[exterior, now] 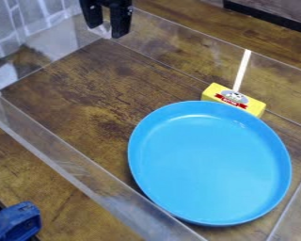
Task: Remove the green object from inside the blue tray and put it on the table
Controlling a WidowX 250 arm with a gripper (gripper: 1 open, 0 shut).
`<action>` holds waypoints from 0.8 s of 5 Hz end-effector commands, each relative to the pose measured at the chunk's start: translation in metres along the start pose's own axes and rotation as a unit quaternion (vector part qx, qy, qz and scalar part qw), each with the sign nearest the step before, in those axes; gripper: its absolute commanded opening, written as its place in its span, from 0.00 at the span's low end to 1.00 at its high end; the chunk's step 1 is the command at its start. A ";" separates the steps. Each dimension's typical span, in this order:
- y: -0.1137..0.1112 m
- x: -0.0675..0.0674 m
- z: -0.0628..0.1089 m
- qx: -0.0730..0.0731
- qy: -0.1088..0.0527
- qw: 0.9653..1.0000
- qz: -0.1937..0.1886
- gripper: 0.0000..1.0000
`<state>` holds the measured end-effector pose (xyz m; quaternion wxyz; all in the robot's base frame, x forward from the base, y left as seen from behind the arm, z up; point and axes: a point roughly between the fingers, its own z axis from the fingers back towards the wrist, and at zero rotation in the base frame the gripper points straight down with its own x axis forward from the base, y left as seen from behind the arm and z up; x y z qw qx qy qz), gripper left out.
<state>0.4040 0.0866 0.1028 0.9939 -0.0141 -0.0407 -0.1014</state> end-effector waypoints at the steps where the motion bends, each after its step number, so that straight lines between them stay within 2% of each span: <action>1: 0.024 0.007 0.026 0.017 -0.043 0.999 -0.015 1.00; 2: 0.040 0.007 0.013 0.014 -0.042 0.999 -0.033 1.00; 4: 0.026 0.005 0.011 0.012 -0.043 0.998 -0.033 1.00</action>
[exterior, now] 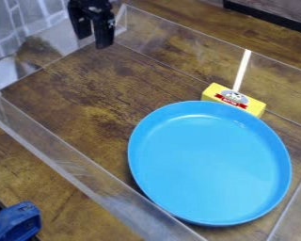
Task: Remove the green object from inside the blue tray and put it on the table
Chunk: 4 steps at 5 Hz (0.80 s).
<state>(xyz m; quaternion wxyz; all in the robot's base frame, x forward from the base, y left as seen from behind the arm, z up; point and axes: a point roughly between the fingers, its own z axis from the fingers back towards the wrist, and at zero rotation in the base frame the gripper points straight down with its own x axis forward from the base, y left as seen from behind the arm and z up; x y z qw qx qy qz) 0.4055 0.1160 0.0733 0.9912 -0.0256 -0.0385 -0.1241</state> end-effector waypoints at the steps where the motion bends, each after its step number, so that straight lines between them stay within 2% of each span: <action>1: 0.007 0.008 0.043 0.028 -0.046 0.999 0.000 1.00; 2: 0.021 0.020 0.032 0.029 -0.054 0.998 -0.015 1.00; 4: 0.049 0.033 0.022 0.035 -0.056 0.997 -0.048 1.00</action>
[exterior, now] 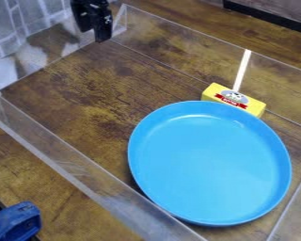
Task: Remove the green object from inside the blue tray and put it on the table
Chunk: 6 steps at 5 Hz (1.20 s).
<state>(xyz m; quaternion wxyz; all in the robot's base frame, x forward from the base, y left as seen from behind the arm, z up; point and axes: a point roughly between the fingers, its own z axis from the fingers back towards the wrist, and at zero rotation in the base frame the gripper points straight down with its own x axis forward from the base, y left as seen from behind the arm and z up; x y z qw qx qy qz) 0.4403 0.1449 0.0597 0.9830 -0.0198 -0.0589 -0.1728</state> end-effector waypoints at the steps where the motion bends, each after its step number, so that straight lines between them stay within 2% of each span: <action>1: 0.013 0.009 0.028 0.028 -0.041 0.998 -0.049 1.00; 2: 0.009 0.006 0.021 0.022 -0.045 0.994 -0.100 1.00; 3: 0.009 0.002 0.008 0.024 -0.050 0.993 -0.105 0.00; 4: 0.007 0.002 -0.001 0.025 -0.057 0.992 -0.107 1.00; 5: 0.002 0.003 -0.008 0.026 -0.063 0.992 -0.108 1.00; 6: 0.005 0.002 -0.005 0.030 -0.066 0.993 -0.096 1.00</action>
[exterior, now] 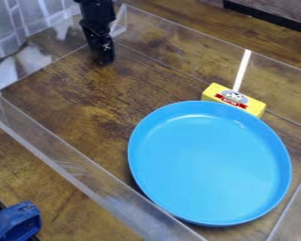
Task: Remove the green object from inside the blue tray and put it on the table
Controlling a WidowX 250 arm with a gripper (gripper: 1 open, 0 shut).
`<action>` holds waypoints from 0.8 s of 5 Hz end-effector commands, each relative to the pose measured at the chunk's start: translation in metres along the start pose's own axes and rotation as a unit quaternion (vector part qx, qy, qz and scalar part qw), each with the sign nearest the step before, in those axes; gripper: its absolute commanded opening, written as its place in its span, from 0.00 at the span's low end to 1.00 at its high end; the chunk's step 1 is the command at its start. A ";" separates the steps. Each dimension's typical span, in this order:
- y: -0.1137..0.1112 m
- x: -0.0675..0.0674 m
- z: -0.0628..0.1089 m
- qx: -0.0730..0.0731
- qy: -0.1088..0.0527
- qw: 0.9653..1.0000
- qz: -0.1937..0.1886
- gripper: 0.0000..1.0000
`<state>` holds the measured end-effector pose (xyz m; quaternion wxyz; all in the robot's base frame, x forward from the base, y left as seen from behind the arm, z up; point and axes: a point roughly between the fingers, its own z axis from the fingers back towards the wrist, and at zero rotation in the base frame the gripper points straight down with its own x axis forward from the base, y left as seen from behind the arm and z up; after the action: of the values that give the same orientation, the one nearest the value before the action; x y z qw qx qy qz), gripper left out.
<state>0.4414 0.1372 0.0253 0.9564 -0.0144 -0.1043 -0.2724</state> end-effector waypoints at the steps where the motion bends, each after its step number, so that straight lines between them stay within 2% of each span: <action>1: 0.013 0.002 0.032 0.030 -0.024 0.999 0.019 1.00; 4: 0.024 0.011 0.078 0.040 -0.036 0.998 0.029 1.00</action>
<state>0.4430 0.1387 0.0483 0.9623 -0.0298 -0.0955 -0.2528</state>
